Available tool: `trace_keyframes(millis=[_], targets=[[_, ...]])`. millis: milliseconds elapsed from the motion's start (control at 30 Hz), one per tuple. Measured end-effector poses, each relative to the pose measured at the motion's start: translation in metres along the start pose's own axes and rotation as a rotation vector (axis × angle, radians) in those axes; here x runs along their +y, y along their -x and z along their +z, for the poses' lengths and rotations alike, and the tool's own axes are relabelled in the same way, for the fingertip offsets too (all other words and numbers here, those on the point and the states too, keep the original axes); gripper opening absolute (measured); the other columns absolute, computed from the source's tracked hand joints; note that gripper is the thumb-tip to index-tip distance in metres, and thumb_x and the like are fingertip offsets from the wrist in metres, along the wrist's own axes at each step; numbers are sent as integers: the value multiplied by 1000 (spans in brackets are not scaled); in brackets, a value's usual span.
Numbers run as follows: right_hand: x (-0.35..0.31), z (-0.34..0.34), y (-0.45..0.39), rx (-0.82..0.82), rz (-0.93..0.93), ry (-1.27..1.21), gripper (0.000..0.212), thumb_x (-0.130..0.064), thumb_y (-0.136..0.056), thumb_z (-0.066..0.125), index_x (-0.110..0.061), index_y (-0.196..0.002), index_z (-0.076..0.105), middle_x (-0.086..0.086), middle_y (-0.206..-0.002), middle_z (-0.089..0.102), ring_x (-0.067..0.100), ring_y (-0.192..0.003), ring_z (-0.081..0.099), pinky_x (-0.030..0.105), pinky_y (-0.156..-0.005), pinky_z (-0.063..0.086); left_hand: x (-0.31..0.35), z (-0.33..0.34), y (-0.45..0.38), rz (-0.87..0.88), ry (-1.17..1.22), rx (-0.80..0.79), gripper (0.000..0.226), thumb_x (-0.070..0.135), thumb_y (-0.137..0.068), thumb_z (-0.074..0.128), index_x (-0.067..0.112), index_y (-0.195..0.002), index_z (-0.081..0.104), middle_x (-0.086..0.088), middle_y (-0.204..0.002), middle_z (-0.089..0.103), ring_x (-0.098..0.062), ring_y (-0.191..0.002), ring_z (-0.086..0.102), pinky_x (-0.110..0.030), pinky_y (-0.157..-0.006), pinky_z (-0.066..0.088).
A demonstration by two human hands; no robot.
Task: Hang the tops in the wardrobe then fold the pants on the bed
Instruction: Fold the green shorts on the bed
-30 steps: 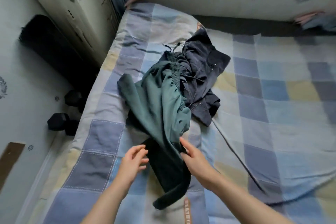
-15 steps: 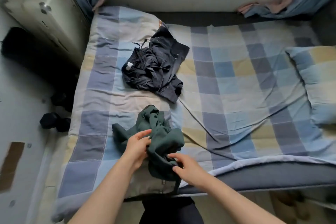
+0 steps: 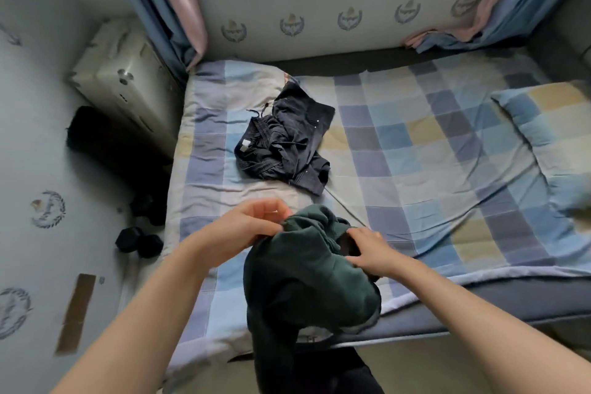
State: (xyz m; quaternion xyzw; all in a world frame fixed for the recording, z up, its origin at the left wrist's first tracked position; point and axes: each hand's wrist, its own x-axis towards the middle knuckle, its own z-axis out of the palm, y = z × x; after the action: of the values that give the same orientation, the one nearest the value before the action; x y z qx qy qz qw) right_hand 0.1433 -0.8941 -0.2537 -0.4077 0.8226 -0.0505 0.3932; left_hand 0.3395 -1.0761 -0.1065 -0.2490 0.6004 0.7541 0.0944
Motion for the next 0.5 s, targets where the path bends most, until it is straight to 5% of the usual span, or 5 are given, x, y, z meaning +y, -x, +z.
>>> trace_keyframes(millis=[167,233,300,367,500], targets=[[-25,2,-1,493,147,-266,55,-13,-80,62,-16,-126,32,13,-127,38,38,-117,39,44,-95,35,18,-6,20,-75,-79,-126,21,-4,-69,43,13,-69,56,-2,-61,49,-10,-54,44,-15,-48,35],[-41,-12,-4,465,102,-179,51,-10,-82,54,-23,-129,40,10,-128,36,36,-120,36,44,-98,32,23,-9,26,-89,-109,-172,23,-5,-69,42,13,-67,54,-3,-61,45,-11,-54,41,-16,-48,31],[-62,-34,-3,360,0,-238,23,-16,-92,45,-25,-108,59,7,-119,50,34,-118,45,41,-94,36,26,-19,30,-92,-150,-149,24,-5,-69,42,15,-67,55,-2,-61,44,-10,-55,40,-17,-50,31],[-80,-58,4,287,-112,-460,23,-18,-98,39,-17,-92,62,11,-101,64,36,-103,58,39,-83,44,25,-35,29,-109,-319,18,24,-3,-70,43,18,-65,55,-1,-63,43,-11,-58,39,-21,-54,30],[-109,-86,29,311,-219,-542,29,-23,-99,42,-1,-96,60,19,-99,66,36,-96,60,47,-86,48,3,-65,20,-161,-821,513,25,-6,-84,43,14,-83,59,-2,-83,57,-18,-78,52,-31,-71,41]])
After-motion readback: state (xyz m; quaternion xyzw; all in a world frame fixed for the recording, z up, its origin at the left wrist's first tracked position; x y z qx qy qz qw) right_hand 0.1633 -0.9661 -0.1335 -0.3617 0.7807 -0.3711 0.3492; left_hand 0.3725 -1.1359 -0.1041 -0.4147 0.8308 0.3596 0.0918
